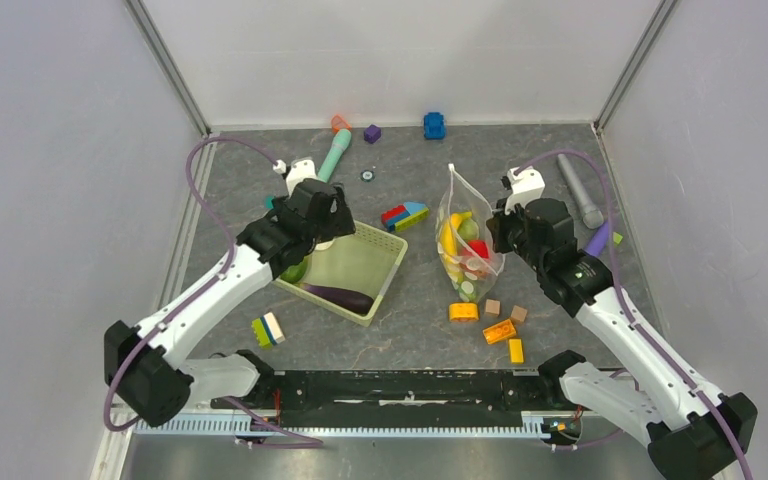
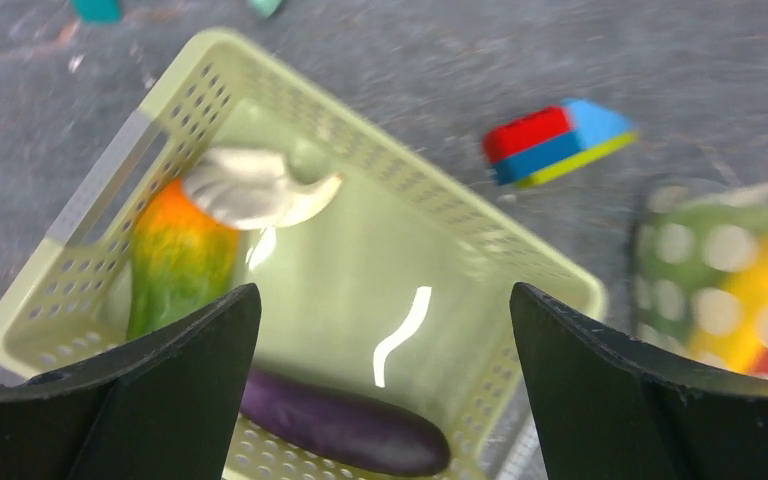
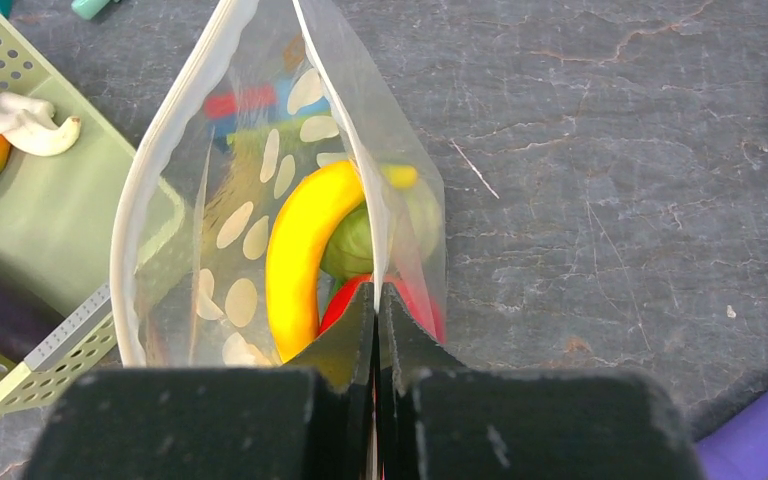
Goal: Place the food in the zip-top bag and seal the zipper
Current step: Pick up the fake vegetable from the bin.
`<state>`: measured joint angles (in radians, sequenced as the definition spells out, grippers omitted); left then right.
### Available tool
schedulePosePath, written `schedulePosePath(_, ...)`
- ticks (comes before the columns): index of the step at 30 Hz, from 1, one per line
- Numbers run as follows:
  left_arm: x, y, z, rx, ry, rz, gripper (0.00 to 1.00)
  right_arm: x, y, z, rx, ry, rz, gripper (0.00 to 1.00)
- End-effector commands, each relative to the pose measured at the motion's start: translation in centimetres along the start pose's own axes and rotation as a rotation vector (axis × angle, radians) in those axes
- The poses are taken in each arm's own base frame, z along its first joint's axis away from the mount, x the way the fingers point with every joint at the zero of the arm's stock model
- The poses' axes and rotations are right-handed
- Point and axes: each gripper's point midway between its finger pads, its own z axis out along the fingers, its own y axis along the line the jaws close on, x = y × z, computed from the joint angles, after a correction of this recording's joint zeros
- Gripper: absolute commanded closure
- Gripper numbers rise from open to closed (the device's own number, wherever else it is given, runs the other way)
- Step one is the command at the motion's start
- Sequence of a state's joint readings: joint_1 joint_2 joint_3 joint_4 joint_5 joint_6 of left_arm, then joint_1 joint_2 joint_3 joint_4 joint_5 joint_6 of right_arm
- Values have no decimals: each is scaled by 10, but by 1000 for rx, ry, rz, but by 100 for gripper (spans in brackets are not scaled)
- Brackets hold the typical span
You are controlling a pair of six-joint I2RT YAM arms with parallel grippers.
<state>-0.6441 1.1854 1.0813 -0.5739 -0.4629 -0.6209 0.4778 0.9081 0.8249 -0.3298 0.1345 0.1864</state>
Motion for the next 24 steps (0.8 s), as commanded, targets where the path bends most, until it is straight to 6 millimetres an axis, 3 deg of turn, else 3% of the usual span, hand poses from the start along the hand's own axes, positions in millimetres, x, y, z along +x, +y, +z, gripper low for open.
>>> schedulePosePath(1,28,40,28,-178,80,-124,0,-6,5,3,-24,-32,6,99)
schedulePosePath(7,54,73,58,-275,122,-302,0,-3,3,4,-15,-24,0,98)
schedulePosePath(12,65,83,82,-285,118,-453,4,-2,3,6,-15,-16,-6,98)
schedulePosePath(24,61,92,93,-335,22,-607,18,0,-1,7,5,-4,-16,97)
